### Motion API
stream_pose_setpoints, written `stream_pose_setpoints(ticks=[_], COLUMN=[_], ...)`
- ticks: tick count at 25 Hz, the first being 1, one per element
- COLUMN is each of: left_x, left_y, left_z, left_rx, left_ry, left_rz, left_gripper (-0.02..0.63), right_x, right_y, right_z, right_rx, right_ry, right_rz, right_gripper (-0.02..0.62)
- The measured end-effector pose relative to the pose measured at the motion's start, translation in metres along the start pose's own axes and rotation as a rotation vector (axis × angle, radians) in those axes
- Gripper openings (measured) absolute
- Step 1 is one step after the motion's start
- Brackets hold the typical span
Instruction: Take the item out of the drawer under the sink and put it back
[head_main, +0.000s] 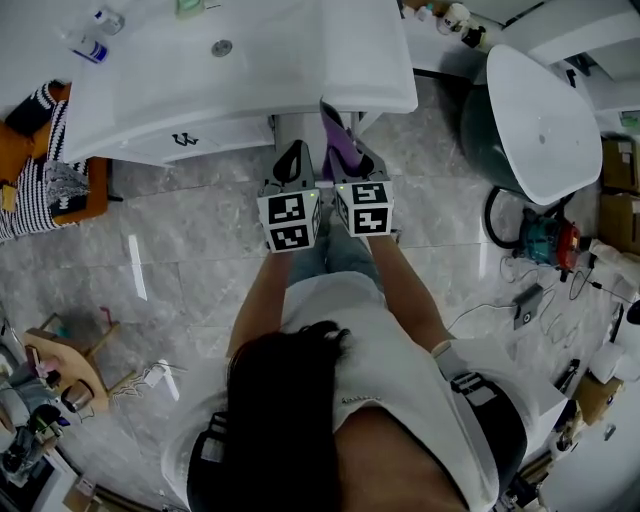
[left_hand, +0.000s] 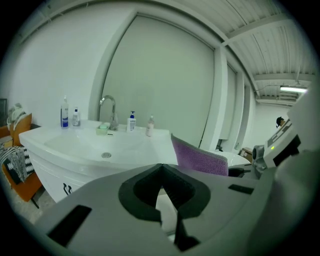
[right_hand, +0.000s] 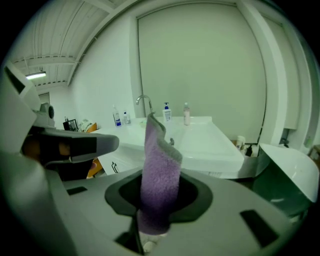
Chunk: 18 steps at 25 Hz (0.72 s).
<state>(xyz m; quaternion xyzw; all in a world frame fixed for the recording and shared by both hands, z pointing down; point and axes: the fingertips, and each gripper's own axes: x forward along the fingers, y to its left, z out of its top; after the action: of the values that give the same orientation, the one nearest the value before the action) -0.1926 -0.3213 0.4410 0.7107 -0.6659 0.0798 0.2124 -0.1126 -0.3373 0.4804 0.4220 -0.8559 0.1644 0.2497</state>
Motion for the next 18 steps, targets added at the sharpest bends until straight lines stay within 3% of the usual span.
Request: stream_pose_setpoints(ticks=[12,18], left_x=[0.037,0.055], left_y=[0.023,0.03], left_z=[-0.024,-0.048], left_rx=[-0.029,-0.03], left_ry=[0.062,0.093], left_rz=[0.064,0.09], left_gripper=[0.003,0.003], right_x=[0.048,0.075], right_y=[-0.019,-0.024], right_z=[-0.051,-0.086], right_rx=[0.017,0.079], right_ry=[0.112,0.172], right_rz=[0.029,0.034], right_gripper=[0.123,0.123])
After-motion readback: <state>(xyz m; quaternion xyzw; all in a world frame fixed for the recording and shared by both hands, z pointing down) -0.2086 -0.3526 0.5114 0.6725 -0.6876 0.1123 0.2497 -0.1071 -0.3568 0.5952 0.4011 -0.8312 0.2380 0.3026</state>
